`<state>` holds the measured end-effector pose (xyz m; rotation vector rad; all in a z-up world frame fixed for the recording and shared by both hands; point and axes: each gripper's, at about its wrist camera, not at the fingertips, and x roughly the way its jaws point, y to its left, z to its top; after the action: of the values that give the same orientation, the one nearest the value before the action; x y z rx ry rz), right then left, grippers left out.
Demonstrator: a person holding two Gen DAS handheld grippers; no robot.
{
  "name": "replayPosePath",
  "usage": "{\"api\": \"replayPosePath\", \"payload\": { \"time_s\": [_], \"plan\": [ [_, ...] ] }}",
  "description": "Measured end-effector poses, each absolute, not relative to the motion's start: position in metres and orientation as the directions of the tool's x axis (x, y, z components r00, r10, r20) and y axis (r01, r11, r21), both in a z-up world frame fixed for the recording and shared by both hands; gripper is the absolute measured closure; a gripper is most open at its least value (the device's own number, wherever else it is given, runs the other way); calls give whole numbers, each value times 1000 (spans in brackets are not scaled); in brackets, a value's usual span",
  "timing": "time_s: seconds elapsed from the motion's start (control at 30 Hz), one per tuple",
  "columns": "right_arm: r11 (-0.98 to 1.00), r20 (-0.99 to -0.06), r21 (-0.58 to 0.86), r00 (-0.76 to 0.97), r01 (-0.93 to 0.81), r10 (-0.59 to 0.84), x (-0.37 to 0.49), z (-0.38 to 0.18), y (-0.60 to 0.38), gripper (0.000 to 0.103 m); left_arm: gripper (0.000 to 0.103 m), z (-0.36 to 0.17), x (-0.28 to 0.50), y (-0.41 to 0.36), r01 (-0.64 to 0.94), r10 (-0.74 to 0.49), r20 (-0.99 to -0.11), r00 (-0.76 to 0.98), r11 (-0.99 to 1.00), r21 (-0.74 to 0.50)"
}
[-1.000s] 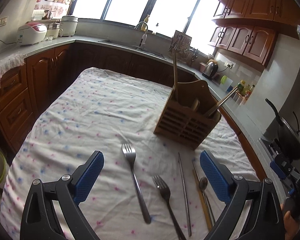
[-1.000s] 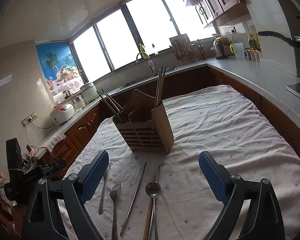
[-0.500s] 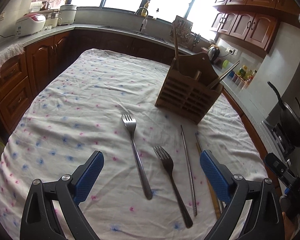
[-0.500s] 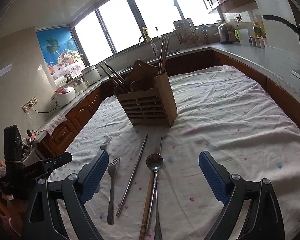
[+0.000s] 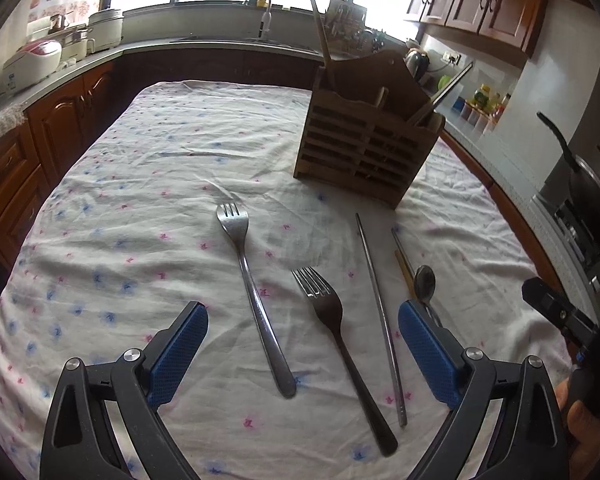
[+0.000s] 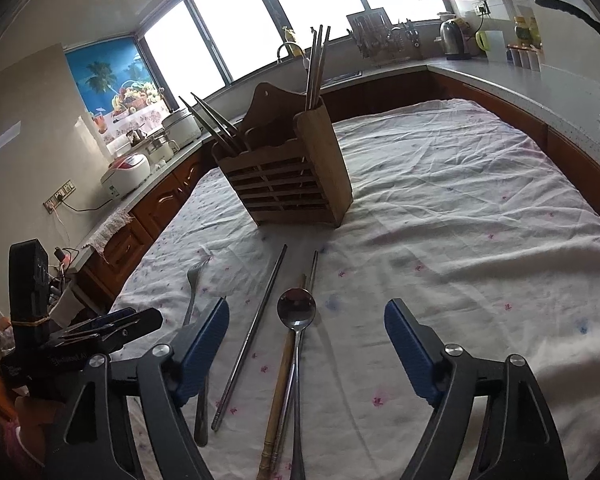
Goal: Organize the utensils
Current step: 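Grasp a metal fork with the left tool while the right tool grasps the metal spoon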
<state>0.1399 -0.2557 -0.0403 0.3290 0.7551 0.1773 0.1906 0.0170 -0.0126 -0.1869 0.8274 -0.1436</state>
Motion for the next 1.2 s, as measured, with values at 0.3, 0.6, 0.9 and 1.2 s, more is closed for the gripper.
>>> {"api": "replayPosePath", "payload": {
  "time_s": [0.3, 0.6, 0.9, 1.2],
  "plan": [
    [939, -717, 334, 624, -84, 311, 173, -67, -243, 47, 21, -29, 223, -2, 92, -203, -768, 607, 978, -186],
    [938, -783, 329, 523, -111, 337, 203, -89, -235, 59, 36, -45, 251, -10, 111, -217, -801, 558, 976, -187],
    [940, -771, 324, 546, -108, 329, 202, -88, -242, 100, 50, -61, 265, -14, 125, -239, -812, 532, 971, -204],
    [946, -778, 321, 581, 40, 239, 184, -90, -289, 99, 62, -63, 266, -19, 146, -253, -806, 534, 967, -207]
  ]
}}
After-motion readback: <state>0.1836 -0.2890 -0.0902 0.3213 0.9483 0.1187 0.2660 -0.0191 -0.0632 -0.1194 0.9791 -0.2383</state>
